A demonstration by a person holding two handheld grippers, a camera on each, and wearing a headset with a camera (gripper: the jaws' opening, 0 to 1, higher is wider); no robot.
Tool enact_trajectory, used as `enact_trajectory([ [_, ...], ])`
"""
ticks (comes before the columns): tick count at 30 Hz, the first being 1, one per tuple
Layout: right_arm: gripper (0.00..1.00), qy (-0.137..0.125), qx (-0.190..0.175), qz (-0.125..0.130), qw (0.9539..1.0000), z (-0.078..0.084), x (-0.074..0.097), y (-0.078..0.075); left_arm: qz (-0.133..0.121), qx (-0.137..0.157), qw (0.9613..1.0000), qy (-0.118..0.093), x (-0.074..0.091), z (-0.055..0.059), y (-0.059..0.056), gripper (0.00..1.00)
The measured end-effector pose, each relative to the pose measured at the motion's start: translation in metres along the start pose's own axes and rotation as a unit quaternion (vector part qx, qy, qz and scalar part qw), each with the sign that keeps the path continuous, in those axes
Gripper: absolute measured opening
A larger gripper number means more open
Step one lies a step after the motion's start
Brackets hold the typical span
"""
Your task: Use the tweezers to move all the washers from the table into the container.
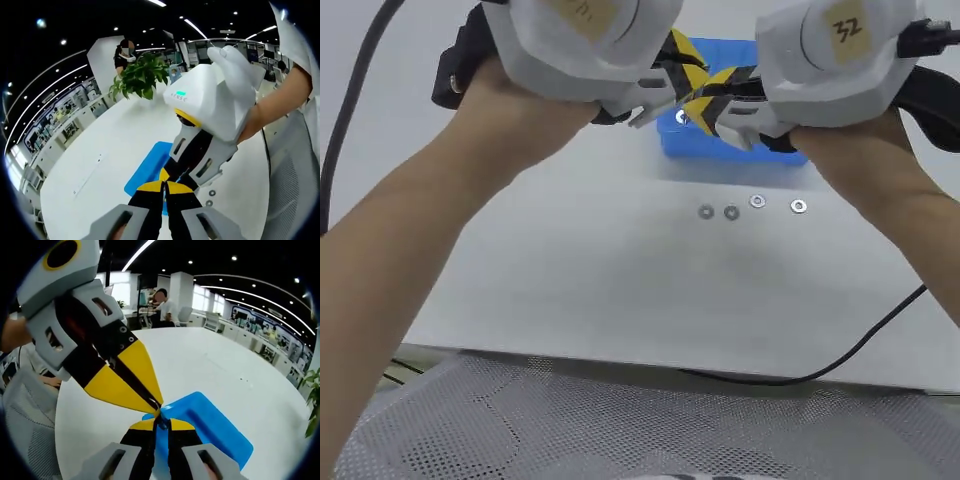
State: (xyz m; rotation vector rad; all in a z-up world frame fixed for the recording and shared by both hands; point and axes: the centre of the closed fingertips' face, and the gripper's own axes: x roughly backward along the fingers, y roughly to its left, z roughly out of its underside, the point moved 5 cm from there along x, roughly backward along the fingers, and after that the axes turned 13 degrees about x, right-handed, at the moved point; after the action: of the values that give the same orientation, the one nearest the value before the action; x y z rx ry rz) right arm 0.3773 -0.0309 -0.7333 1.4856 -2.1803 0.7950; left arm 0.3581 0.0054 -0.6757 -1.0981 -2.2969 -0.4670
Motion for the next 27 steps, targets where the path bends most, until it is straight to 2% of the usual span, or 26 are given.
enact_trajectory([
  [8, 0.05, 0.015, 0.007, -0.003, 0.9999, 0.005, -0.005, -0.002, -0.007, 0.016, 0.9998, 0.005, -0.009, 0.007, 0.009, 0.0],
  [15, 0.05, 0.013, 0.008, -0.005, 0.9999, 0.003, -0.002, -0.001, -0.008, 0.021, 0.9997, 0.004, -0.004, 0.005, 0.008, 0.0],
  [18, 0.05, 0.004, 0.012, 0.002, 0.9999, -0.004, 0.007, 0.002, -0.01, 0.02, 0.9997, -0.002, 0.005, -0.002, 0.004, 0.0],
  [23, 0.05, -0.035, -0.002, 0.015, 0.9993, -0.019, 0.031, 0.006, -0.012, 0.007, 0.9997, -0.019, 0.027, -0.017, -0.01, 0.0],
  [27, 0.06, -0.058, -0.023, 0.014, 0.998, -0.026, 0.046, 0.012, -0.011, -0.004, 0.9996, -0.027, 0.04, -0.025, -0.021, 0.0],
])
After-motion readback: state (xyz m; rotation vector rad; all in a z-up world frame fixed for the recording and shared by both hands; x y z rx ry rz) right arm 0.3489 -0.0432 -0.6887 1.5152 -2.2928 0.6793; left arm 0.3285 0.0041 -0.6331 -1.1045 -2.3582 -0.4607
